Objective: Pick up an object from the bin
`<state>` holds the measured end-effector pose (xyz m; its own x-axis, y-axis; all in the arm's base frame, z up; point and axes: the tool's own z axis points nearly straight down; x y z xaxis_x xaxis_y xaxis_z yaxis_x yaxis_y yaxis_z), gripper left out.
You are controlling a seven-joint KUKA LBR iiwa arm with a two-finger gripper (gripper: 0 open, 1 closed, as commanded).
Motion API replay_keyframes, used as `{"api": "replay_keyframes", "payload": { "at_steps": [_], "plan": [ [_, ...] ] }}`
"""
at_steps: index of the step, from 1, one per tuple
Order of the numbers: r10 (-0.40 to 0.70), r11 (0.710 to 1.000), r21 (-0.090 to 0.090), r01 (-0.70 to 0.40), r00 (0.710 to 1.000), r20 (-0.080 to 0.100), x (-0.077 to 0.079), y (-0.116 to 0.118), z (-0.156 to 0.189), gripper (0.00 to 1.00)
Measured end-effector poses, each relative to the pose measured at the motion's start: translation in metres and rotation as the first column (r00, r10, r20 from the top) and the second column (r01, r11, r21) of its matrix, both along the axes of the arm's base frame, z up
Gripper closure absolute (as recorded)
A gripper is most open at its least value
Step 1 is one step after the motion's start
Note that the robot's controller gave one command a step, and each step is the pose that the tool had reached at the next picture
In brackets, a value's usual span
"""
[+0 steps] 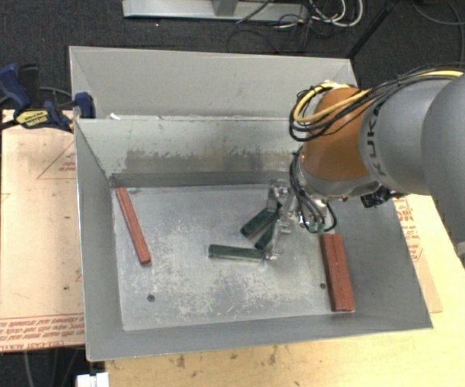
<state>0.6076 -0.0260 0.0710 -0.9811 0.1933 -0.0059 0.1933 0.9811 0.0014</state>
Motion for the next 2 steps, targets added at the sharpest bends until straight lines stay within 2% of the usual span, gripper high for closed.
{"api": "replay_keyframes", "payload": {
  "at_steps": [1,2],
  "plan": [
    [0.002,1.000,-0.002,-0.002,1.000,0.009,0.003,0.000,0.004,1.00],
    [0.319,0.948,-0.001,-0.319,0.948,0.001,0.050,-0.006,0.002,1.00]
  ]
}}
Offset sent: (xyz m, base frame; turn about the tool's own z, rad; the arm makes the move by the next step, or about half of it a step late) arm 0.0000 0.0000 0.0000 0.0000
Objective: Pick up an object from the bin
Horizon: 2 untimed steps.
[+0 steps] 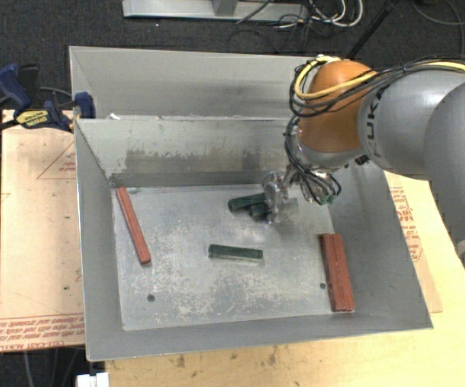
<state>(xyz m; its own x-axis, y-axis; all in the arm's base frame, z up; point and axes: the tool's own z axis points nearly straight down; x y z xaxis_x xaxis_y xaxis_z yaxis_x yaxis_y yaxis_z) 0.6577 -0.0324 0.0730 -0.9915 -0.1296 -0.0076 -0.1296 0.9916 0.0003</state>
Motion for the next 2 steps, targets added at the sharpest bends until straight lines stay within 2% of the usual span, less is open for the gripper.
{"api": "replay_keyframes", "payload": {
  "at_steps": [1,2],
  "plan": [
    [0.001,1.000,0.000,-0.001,1.000,-0.004,-0.0013,0.0001,-0.0013,0.00],
    [0.001,1.000,0.000,-0.001,1.000,0.001,0.0001,0.0002,0.0006,1.00]
  ]
}}
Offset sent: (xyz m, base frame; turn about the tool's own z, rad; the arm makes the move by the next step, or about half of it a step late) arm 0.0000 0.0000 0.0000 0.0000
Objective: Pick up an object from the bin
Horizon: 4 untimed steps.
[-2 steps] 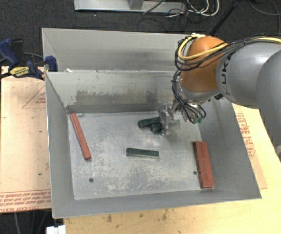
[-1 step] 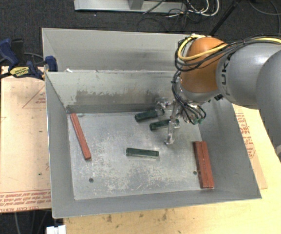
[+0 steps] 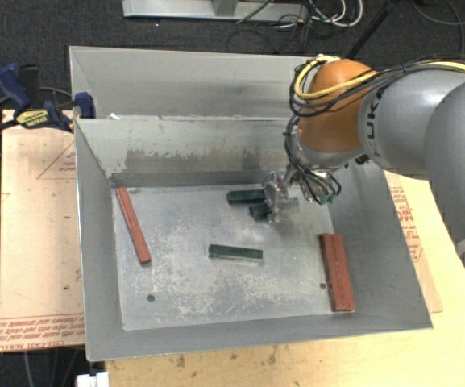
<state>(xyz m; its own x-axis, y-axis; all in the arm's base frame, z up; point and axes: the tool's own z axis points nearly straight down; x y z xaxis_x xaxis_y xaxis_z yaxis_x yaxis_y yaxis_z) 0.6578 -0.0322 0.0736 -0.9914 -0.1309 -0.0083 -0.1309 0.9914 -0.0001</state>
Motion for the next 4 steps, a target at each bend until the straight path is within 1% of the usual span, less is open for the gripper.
{"api": "replay_keyframes", "payload": {
  "at_steps": [1,2,3,4],
  "plan": [
    [0.001,1.000,0.000,-0.001,1.000,-0.006,-0.002,0.000,-0.002,0.00],
    [0.001,1.000,0.000,-0.001,1.000,-0.004,-0.001,0.000,-0.002,1.00],
    [-0.083,0.997,0.000,0.083,0.997,0.005,-0.007,-0.005,0.125,1.00],
    [0.076,0.997,-0.001,-0.076,0.997,0.005,-0.030,0.011,0.242,1.00]
  ]
}}
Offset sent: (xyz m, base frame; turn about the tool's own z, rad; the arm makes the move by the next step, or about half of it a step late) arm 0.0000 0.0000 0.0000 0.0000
